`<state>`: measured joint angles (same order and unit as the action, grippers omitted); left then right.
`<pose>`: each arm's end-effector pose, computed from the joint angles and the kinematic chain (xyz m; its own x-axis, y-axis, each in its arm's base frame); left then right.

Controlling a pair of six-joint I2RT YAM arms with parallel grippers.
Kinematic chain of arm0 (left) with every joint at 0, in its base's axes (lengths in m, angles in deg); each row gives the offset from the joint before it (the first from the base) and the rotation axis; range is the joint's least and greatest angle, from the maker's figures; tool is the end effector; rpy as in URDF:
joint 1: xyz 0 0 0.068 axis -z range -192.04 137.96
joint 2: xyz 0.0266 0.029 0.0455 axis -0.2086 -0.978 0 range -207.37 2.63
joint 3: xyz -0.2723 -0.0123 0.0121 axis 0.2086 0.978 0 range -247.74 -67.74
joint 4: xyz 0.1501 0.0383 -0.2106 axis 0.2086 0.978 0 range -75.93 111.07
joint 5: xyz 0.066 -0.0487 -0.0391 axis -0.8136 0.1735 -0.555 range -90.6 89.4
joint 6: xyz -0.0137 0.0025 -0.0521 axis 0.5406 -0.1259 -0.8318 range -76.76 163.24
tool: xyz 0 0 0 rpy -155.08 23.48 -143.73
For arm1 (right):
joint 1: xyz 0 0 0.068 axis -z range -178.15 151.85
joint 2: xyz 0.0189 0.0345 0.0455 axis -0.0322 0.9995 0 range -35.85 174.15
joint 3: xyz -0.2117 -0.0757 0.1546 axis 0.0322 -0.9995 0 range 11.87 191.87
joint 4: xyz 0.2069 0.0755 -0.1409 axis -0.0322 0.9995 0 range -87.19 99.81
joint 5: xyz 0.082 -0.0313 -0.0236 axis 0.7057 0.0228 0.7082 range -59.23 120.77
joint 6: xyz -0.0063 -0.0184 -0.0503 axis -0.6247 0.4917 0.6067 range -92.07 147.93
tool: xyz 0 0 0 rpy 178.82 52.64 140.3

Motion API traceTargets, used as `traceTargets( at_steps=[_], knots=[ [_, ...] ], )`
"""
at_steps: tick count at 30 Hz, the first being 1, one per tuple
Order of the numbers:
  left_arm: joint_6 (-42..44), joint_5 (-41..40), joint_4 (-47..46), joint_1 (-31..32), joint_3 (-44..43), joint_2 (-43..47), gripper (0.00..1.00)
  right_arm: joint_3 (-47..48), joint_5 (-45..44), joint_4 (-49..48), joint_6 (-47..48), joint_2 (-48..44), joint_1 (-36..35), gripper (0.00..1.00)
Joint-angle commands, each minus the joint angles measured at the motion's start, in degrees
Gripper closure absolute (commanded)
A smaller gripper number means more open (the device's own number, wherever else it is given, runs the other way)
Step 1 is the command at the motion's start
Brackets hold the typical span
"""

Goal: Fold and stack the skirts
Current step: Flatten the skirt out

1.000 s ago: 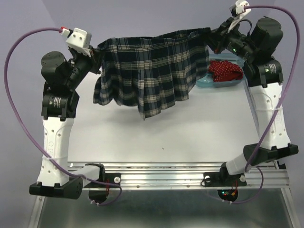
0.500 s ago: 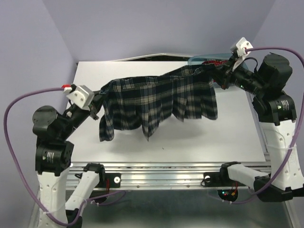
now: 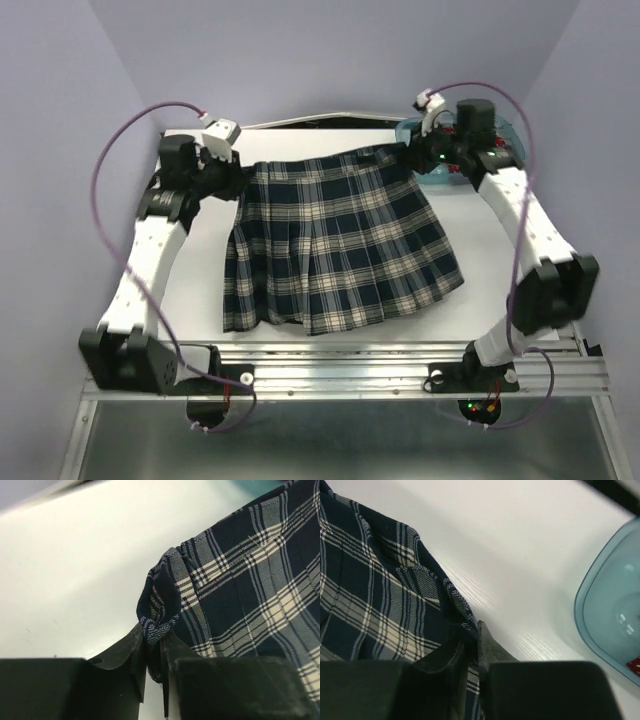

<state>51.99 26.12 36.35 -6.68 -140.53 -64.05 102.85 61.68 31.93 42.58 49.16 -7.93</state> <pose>0.2516 -0.0397 0.4122 -0.1957 0.1550 -0.9683 0.5496 0.8352 0.0226 0.3226 0.0741 0.4205 -0.2203 -0.2582 -0.9406 -0.6892 0.7236 -0.0372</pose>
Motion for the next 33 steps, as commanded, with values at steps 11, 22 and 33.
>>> traceTargets(
  at_steps=[11, 22, 33],
  knots=[
    [-0.06, -3.95, 5.23, -10.99, -25.39, -32.04, 0.2, 23.9, -11.5, 4.62, 0.28, 28.46, -0.5, 0.01],
    [7.94, 0.53, 8.21, -8.37, 2.18, -17.02, 0.39, 8.52, -9.03, 23.07, 15.74, 25.02, -0.5, 0.35],
    [8.83, -4.04, 8.74, -1.15, 13.91, -19.27, 0.48, -8.52, -15.27, 25.19, 21.56, 28.1, -0.5, 0.5]
  ],
)
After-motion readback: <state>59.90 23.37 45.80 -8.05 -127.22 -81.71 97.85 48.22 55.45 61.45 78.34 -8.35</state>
